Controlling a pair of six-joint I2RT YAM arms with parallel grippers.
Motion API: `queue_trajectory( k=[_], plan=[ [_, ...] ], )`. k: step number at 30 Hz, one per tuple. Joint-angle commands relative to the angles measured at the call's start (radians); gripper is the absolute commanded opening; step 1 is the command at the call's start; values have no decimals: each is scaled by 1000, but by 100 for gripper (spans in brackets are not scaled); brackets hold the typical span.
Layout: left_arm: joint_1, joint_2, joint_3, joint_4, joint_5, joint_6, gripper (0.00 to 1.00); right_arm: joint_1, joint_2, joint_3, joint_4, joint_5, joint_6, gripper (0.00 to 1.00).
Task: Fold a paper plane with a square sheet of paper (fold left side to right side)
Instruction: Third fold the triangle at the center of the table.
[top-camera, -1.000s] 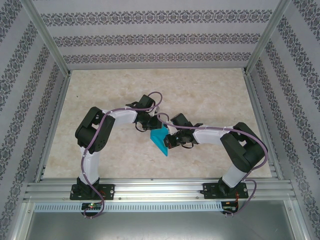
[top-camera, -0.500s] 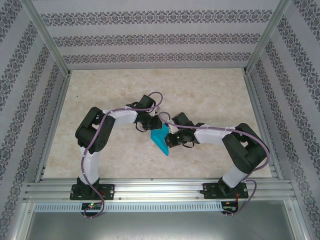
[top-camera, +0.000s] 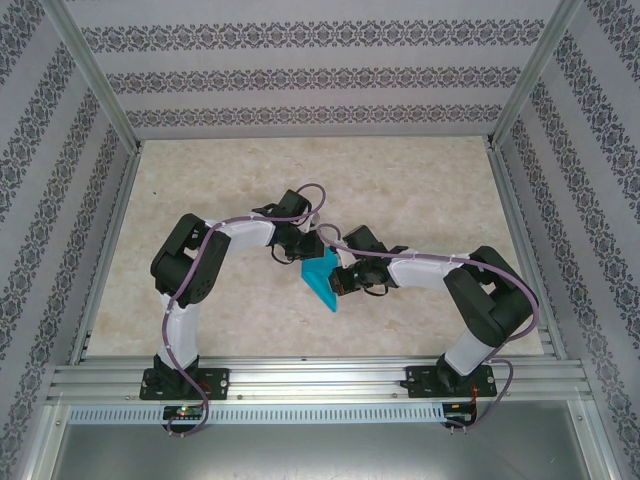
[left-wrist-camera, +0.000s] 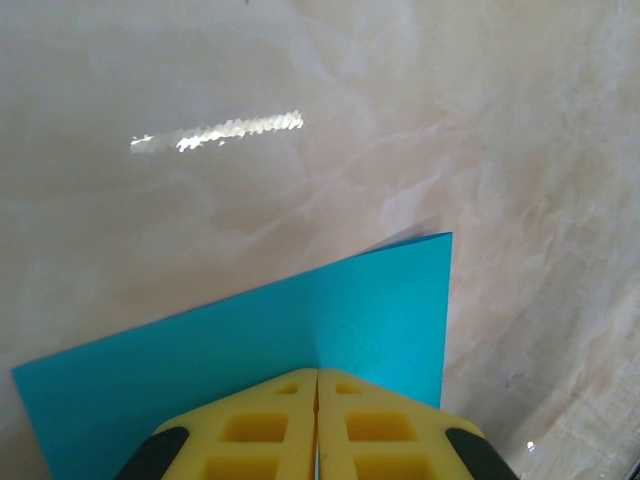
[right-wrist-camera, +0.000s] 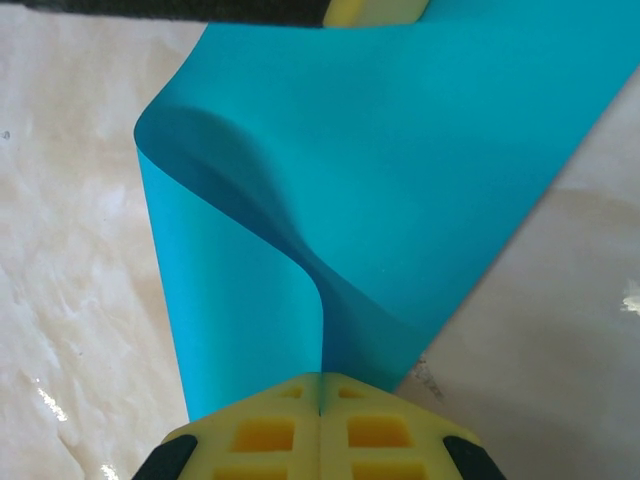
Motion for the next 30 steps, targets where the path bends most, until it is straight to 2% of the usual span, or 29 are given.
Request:
queue_trajectory(
  k=[1, 25, 30],
  plan=[
    [-20, 47, -19, -22, -31, 22, 10, 15, -4, 10, 22, -14, 12, 5],
    [-20, 38, -21, -25, -30, 22, 9, 16, 56, 29, -11, 24, 8, 5],
    [-19, 3, -19, -38, -30, 30, 15, 14, 74, 27, -25, 22, 8, 5]
  ],
)
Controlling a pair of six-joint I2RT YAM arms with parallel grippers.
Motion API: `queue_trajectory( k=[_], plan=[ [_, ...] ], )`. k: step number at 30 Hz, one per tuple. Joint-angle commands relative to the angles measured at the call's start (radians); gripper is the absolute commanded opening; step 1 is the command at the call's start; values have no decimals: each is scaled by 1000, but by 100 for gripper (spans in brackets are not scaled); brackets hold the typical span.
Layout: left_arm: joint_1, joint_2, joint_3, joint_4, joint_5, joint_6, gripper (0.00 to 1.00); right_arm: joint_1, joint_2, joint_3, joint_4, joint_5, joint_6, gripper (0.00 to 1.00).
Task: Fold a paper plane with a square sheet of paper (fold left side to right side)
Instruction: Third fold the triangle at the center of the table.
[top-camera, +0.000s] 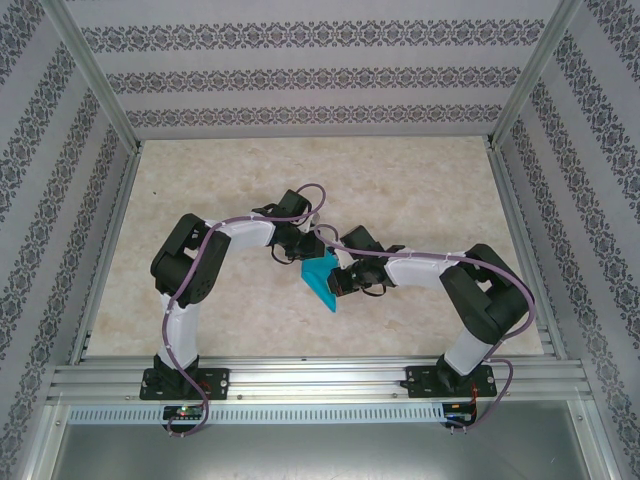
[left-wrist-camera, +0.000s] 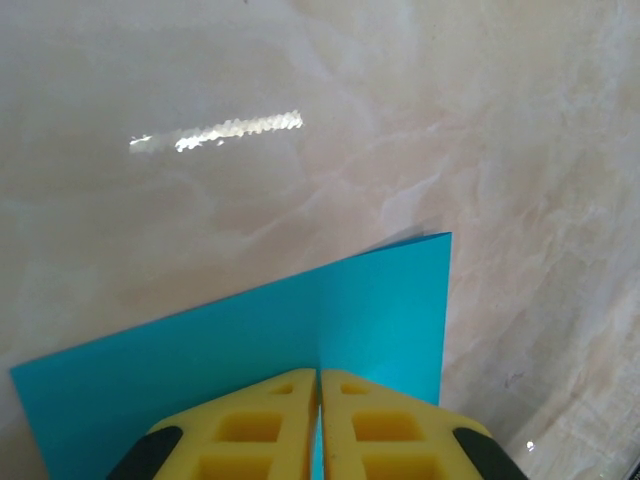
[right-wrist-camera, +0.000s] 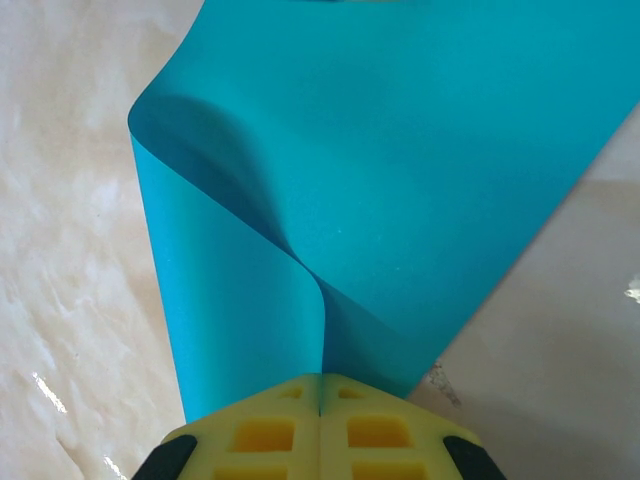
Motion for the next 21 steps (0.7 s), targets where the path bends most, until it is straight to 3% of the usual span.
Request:
queue_trajectory(
  k=[1, 10, 17, 21],
  plan=[
    [-16, -11, -18, -47, -34, 33, 16, 2, 48, 7, -9, 21, 1, 5],
    [33, -118, 59, -162, -36, 74, 31, 2, 43, -5, 0, 6, -8, 5],
    [71, -205, 33, -181, -35, 75, 29, 3, 43, -9, 1, 6, -14, 5],
    [66, -301, -117, -63, 41, 8, 22, 3, 46, -10, 8, 6, -16, 5]
  ],
)
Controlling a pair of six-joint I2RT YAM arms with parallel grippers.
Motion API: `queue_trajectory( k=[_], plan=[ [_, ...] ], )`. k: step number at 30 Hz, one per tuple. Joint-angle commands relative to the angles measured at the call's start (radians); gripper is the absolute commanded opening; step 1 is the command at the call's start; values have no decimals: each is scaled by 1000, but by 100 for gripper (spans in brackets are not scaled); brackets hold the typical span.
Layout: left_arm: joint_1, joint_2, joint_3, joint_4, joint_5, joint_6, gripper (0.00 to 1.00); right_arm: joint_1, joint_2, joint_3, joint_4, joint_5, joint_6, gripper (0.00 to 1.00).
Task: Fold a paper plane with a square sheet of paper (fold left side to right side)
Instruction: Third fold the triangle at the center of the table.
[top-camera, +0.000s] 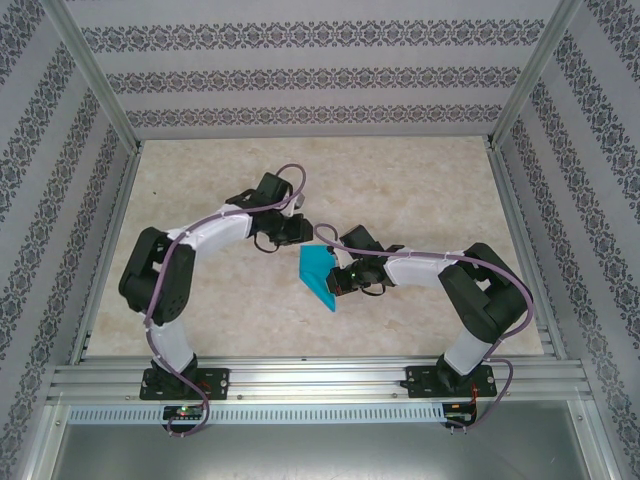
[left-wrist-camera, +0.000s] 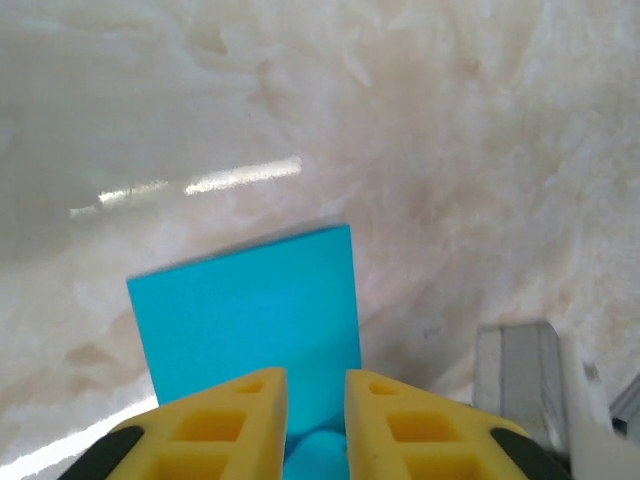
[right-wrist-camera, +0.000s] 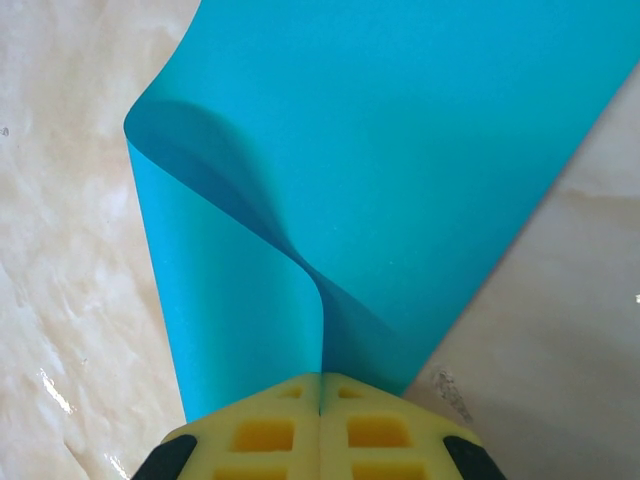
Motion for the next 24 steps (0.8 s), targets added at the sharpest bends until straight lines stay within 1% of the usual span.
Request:
queue_trajectory(
  k=[1, 5, 8, 13, 24],
  plan=[
    [-9, -84, -129, 86, 74, -57, 21, 3, 39, -12, -7, 17, -16, 5],
    [-50, -142, -245, 202, 100, -124, 19, 3, 39, -11, -9, 17, -19, 5],
    [-84, -143, -288, 266, 122, -165, 18, 2, 41, -11, -12, 21, -23, 5],
    [-141, -112, -302, 306, 104, -190, 17, 2, 46, -14, -11, 24, -23, 5],
    [-166, -30, -317, 300, 39, -187, 17, 1, 58, -7, -22, 28, -26, 5]
  ],
)
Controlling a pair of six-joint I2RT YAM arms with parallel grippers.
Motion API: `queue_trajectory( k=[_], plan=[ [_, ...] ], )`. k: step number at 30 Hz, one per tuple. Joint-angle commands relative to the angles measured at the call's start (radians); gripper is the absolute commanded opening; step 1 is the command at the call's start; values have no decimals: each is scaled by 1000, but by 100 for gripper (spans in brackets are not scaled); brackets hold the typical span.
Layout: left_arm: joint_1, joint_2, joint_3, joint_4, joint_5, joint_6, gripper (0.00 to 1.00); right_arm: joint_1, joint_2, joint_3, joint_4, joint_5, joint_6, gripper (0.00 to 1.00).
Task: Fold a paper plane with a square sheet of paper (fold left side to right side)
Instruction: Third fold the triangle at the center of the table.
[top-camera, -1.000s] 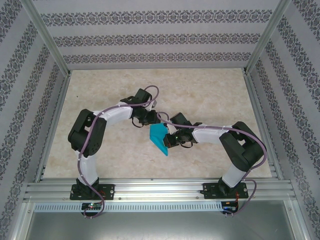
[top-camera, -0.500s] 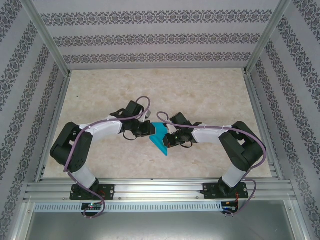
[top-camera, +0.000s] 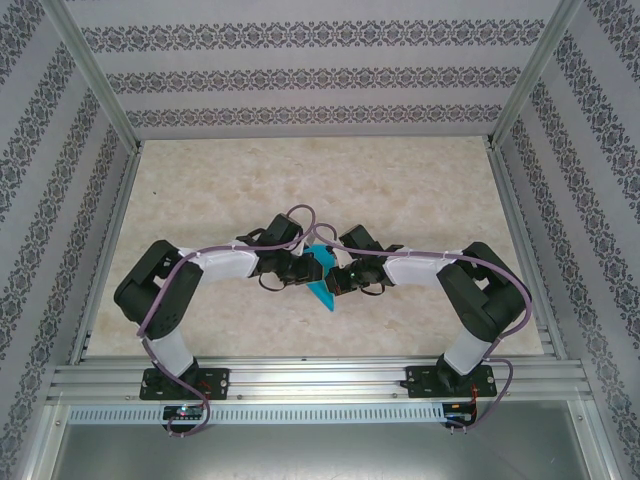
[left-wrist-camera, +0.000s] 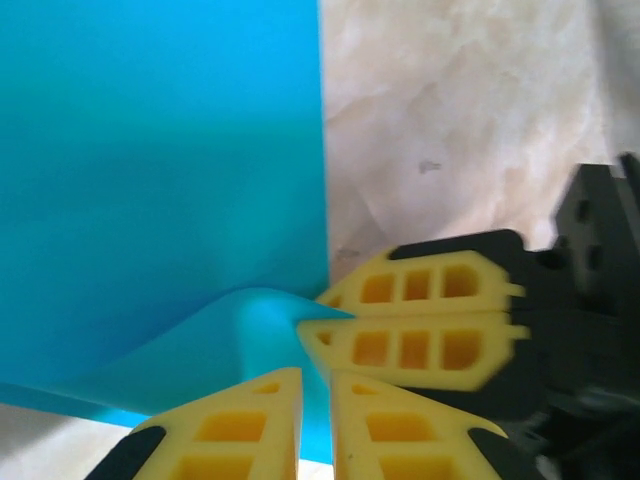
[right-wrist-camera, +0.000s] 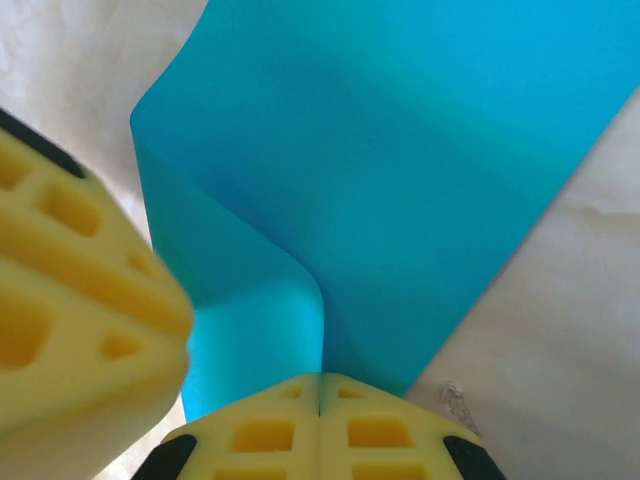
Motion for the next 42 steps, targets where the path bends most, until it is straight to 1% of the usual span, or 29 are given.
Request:
queue_trajectory(
  k=[1, 6, 20, 23, 25, 29, 31, 34, 35, 38, 42],
  plan=[
    [-12, 21, -11, 18, -35, 0, 17, 1, 47, -13, -36, 37, -22, 5],
    [-12, 28, -16, -3, -63, 13, 17, 0, 49, -11, -41, 41, -23, 5],
    [-12, 72, -34, -2, -94, 22, 17, -3, 42, -13, -47, 46, -25, 5],
    [-12, 84, -42, -3, -103, 24, 17, -7, 27, -3, -48, 34, -17, 6],
    [-12, 86, -53, 1, -111, 22, 17, -9, 3, 10, -58, 27, -7, 10],
    [-12, 92, -74, 15, -116, 17, 16, -20, -84, 47, -111, 46, 13, 26],
    [-12, 95, -79, 17, -121, 17, 16, -34, -131, 54, -138, 52, 22, 31],
    [-12, 96, -77, 17, -122, 16, 16, -49, -204, 44, -179, 54, 30, 35],
    [-13, 96, -76, 16, -122, 17, 16, -48, -226, 34, -193, 47, 35, 35],
    [-12, 92, -71, 15, -122, 20, 16, -41, -278, -21, -171, -58, 90, 34],
    [-13, 87, -69, 6, -131, 24, 15, -12, -294, -113, -15, -201, 233, 32]
  ],
)
